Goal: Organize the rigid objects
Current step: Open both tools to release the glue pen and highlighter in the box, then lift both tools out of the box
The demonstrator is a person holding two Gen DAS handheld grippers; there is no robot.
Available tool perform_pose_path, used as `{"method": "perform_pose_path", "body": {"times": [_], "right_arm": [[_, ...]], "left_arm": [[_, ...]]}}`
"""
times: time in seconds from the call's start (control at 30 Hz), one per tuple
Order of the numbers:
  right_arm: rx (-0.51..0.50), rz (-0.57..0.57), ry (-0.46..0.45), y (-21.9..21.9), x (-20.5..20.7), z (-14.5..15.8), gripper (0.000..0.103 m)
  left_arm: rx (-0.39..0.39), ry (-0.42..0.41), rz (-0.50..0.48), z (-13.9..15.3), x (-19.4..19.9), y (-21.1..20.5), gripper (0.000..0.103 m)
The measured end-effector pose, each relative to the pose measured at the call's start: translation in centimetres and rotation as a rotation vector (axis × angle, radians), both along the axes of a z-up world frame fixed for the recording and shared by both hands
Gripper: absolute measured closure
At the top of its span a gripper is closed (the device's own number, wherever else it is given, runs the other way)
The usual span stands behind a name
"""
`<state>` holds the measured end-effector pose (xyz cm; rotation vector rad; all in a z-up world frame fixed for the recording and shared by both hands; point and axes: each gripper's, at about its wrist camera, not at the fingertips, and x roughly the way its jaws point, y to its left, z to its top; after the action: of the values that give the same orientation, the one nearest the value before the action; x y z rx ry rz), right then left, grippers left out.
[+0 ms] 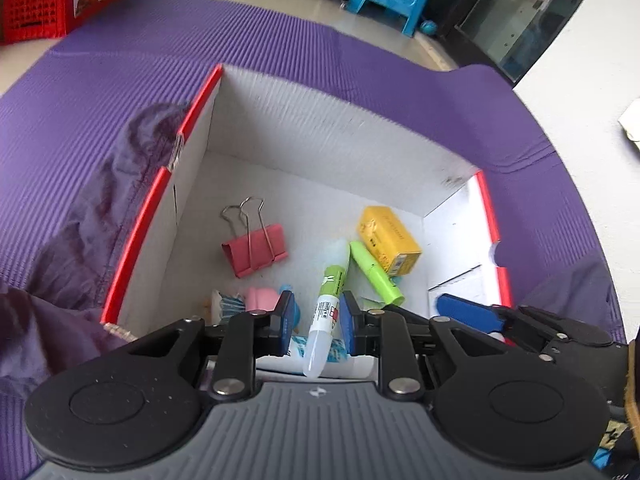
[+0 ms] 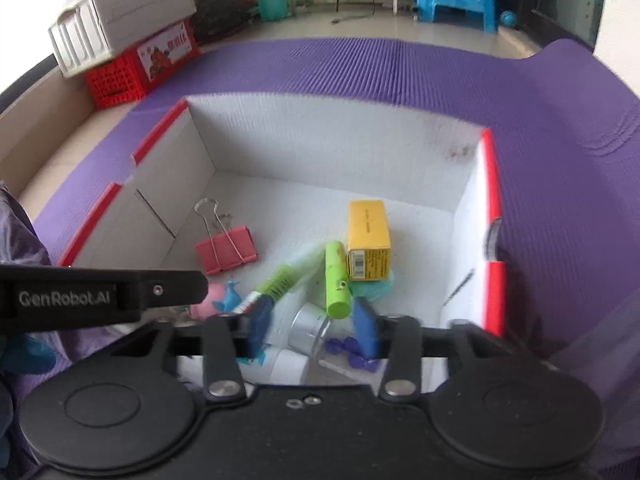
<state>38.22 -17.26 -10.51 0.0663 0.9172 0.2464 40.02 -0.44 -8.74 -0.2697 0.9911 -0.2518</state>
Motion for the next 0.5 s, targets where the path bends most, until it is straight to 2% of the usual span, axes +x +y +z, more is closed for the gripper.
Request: {"method": "perform_pose_path", "body": {"times": [0.03,0.17,0.4,0.5], "right_arm": [[0.006,0.001,-0.010,-0.2,-0.4,0.4,0.045],[0.010,0.011,-0.032,-0.6,-2.3,2.1,0.043],[0.046,0.021,-0.081,-1.4,-6.3,5.5,0.033],[0.049,0.025,-0.109,-1.5,-8.1,6.8,0.031]], "left_arm": [[0.009,-0.009,-0.003,0.4,-0.4,-0.1,0.080],[0.041,-0.052,-0.013,2.4,-2.3,-0.7,0.080],[0.090,-0.122,-0.029,5.9,-6.5,-1.6,0.079],[0.081,-0.144,-0.026,7.3,-8.5,-1.4,0.079]]}}
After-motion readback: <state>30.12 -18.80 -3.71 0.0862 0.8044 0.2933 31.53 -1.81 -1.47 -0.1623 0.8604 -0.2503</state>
